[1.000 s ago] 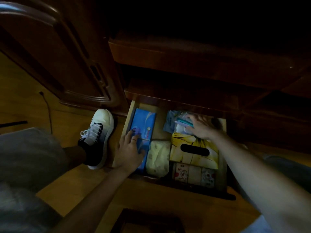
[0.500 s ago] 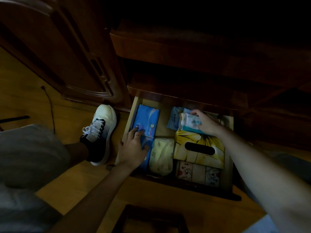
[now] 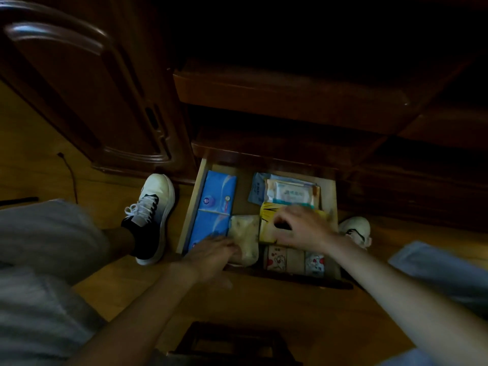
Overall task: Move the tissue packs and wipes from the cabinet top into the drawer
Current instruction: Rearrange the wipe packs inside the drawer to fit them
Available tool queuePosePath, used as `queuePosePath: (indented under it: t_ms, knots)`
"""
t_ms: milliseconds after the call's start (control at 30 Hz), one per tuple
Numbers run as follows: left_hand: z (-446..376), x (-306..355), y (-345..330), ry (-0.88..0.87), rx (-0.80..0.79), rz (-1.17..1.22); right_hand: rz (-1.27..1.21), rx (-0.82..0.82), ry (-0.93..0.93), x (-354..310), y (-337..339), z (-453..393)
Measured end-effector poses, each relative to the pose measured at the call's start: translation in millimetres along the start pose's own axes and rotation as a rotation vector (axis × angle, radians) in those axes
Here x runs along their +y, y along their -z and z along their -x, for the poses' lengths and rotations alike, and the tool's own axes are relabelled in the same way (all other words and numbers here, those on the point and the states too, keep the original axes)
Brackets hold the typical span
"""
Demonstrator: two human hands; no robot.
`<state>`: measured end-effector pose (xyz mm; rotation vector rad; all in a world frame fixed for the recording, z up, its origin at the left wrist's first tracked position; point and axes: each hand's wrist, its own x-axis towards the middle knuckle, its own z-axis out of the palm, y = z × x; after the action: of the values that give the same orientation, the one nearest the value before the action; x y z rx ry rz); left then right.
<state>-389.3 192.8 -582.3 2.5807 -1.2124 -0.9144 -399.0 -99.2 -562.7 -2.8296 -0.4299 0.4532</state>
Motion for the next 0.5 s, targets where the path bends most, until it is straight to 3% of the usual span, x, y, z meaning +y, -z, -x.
queuePosePath:
  t_ms: [100,167,333,500]
  knots:
    - [3,6,-1,0.047,0.018,-0.099,0.138,-0.356,0.061,-28,-26,50]
    - [4,9,3,0.069,-0.011,-0.179,0.310,-0.436,0.037,-29,-44,72]
    - [4,9,11,0.093,0.005,-0.257,0.376,-0.345,0.052,-17,-40,67]
    - [-14,-7,29,0.173,0.235,-0.233,0.335,-0.087,0.035,3,-29,43]
